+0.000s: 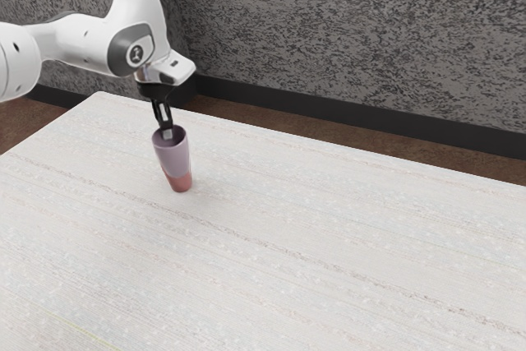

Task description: Place the right cup onto the left cup

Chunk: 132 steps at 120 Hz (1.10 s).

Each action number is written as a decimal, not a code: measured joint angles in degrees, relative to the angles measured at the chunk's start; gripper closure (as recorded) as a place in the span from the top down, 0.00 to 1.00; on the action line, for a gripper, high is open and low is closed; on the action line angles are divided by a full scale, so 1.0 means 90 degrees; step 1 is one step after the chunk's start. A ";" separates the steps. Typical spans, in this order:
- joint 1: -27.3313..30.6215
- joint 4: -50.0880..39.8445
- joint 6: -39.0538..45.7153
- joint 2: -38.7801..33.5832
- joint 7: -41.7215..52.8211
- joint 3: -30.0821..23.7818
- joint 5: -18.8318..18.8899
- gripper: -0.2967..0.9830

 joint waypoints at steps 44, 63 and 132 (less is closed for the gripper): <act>0.0204 0.1431 -0.0502 0.0922 0.0181 0.0027 0.0486 0.15; 0.0179 0.1931 -0.0596 0.1257 0.0325 0.0034 0.0573 0.15; 0.0151 0.2871 -0.0456 0.2297 0.0988 0.0040 0.0636 0.15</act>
